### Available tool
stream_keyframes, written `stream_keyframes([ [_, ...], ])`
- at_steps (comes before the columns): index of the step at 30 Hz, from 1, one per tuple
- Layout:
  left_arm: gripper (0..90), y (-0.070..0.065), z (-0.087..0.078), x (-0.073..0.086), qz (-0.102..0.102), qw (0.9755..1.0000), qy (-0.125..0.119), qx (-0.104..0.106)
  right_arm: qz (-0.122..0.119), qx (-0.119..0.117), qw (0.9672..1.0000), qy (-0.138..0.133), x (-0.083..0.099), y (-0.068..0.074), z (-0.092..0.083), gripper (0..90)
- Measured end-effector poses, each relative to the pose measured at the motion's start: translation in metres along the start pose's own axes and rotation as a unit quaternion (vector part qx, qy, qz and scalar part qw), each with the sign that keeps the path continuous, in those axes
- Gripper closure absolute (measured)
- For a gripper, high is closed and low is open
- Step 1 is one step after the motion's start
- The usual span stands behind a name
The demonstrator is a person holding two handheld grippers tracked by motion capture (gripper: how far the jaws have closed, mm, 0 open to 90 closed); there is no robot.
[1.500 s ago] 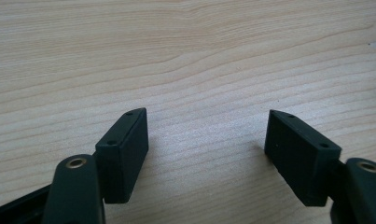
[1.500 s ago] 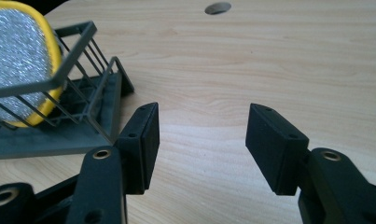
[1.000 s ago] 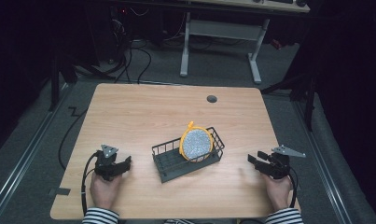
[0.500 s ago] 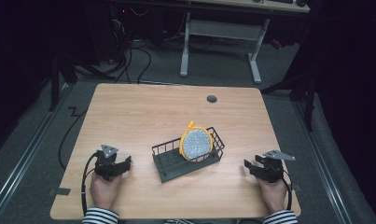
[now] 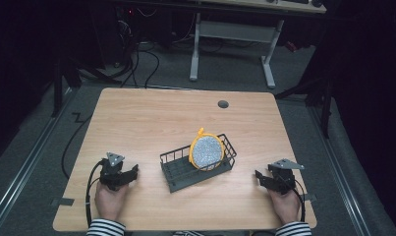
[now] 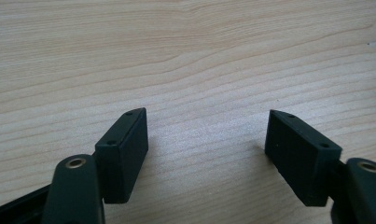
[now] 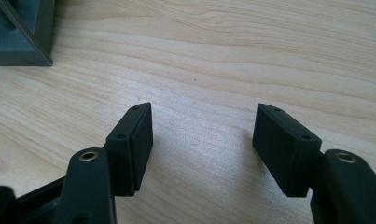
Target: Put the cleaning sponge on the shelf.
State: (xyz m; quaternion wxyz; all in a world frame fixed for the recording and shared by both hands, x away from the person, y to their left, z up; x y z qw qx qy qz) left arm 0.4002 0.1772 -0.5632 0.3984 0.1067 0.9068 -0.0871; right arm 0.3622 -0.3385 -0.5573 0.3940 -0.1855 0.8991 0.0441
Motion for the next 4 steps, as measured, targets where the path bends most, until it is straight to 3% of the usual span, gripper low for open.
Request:
stream_keyframes([
  [4, 30.4, -0.0003, 0.0, 0.0, 0.001, 1.0, 0.001, 0.0, 0.0, 0.0, 1.0, 0.0, 0.0, 0.0, 0.0, 38.2],
])
Point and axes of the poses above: each handheld gripper's, and its own axes: z roughly forward along the jaws, x roughly out of its underside, y roughly to its left, the point moved 4 cm from there along z, roughly forward along the jaws, and after that the axes turned 4 degrees about -z, right-handed, at the moved point
